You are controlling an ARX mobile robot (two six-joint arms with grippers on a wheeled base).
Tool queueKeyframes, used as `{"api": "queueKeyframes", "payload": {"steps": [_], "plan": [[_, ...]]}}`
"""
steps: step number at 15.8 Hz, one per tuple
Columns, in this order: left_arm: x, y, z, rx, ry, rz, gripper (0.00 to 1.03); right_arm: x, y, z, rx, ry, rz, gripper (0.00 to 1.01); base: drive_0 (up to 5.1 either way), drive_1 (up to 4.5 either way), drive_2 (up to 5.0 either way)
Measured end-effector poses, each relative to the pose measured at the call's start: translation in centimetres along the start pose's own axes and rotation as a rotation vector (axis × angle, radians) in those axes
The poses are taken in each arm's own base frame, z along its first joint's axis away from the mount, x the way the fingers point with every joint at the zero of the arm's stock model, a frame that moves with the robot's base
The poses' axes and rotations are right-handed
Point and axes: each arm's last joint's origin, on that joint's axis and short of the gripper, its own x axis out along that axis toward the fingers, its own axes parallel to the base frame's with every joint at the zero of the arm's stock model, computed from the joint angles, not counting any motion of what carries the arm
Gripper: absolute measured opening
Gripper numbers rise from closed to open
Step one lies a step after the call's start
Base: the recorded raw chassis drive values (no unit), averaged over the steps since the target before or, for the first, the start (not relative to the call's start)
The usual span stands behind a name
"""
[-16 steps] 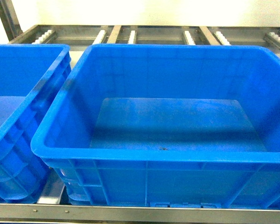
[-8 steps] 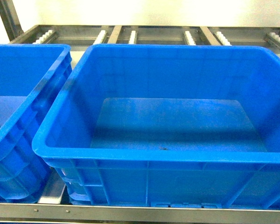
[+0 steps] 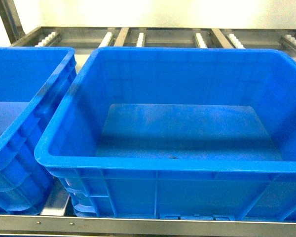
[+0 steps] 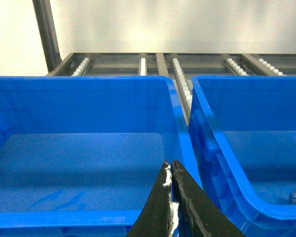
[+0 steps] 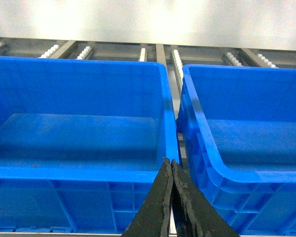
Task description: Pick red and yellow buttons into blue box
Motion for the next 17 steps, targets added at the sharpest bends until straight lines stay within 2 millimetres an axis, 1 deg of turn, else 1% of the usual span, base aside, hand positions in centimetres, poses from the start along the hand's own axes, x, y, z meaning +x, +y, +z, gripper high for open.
{"api": "queueKeyframes", "payload": {"steps": [8, 9, 10, 11, 12, 17], "plan": [[-1.2, 0.0, 0.0, 0.0, -0.006, 0.0, 0.02, 0.0, 0.0, 0.0, 0.0, 0.001, 0.0, 0.02, 0.0, 0.0, 0.0], [-1.4, 0.0, -0.1, 0.0, 0.004, 0.0, 0.02, 0.0, 0.0, 0.0, 0.0, 0.001, 0.0, 0.02, 0.0, 0.0, 0.0], [-2.1, 0.0, -0.7, 0.0, 0.052, -0.001, 0.02, 0.0, 0.0, 0.0, 0.0, 0.001, 0.0, 0.02, 0.0, 0.0, 0.0], [-2.3, 0.0, 0.0, 0.0, -0.014, -0.002, 0.02, 0.0, 0.0, 0.0, 0.0, 0.001, 0.0, 0.02, 0.0, 0.0, 0.0], [-2.3, 0.0, -0.4, 0.001, 0.016, -0.002, 0.02, 0.0, 0.0, 0.0, 0.0, 0.0, 0.001, 0.02, 0.0, 0.0, 0.0], [-2.3, 0.0, -0.3, 0.002, 0.008, 0.0, 0.02, 0.0, 0.0, 0.0, 0.0, 0.001, 0.0, 0.02, 0.0, 0.0, 0.0]]}}
